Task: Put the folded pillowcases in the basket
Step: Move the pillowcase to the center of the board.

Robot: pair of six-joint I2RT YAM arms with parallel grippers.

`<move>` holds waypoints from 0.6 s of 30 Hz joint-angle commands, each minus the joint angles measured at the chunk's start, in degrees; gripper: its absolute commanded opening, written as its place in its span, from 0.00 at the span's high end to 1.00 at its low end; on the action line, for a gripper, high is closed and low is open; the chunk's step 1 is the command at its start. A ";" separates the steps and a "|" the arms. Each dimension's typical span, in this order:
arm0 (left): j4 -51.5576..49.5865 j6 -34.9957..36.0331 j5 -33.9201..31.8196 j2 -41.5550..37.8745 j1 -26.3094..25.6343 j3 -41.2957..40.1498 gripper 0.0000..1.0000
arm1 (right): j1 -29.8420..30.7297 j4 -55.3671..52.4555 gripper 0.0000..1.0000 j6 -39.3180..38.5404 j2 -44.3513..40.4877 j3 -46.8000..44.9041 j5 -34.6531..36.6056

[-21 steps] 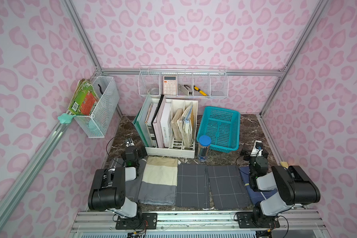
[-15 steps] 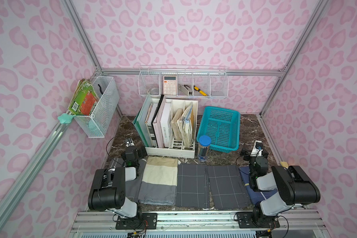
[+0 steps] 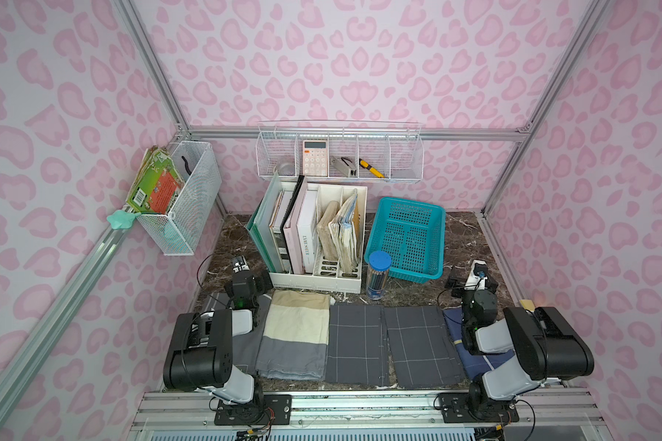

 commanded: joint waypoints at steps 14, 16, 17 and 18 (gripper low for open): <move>-28.87 -9.92 -4.28 -39.56 -8.71 5.37 0.01 | 13.59 -42.85 0.01 0.77 -34.92 15.08 -1.23; -36.68 -15.49 -6.40 -43.12 -8.74 8.36 0.01 | 13.45 -50.21 0.01 9.43 -38.89 18.88 -1.67; -42.88 -19.92 -8.76 -44.39 -8.70 10.30 0.01 | 13.35 -54.23 0.01 14.31 -40.65 20.38 -1.54; -51.34 -26.88 -12.73 -45.22 -8.69 13.59 0.01 | 13.13 -58.46 0.01 19.67 -42.45 21.62 -1.38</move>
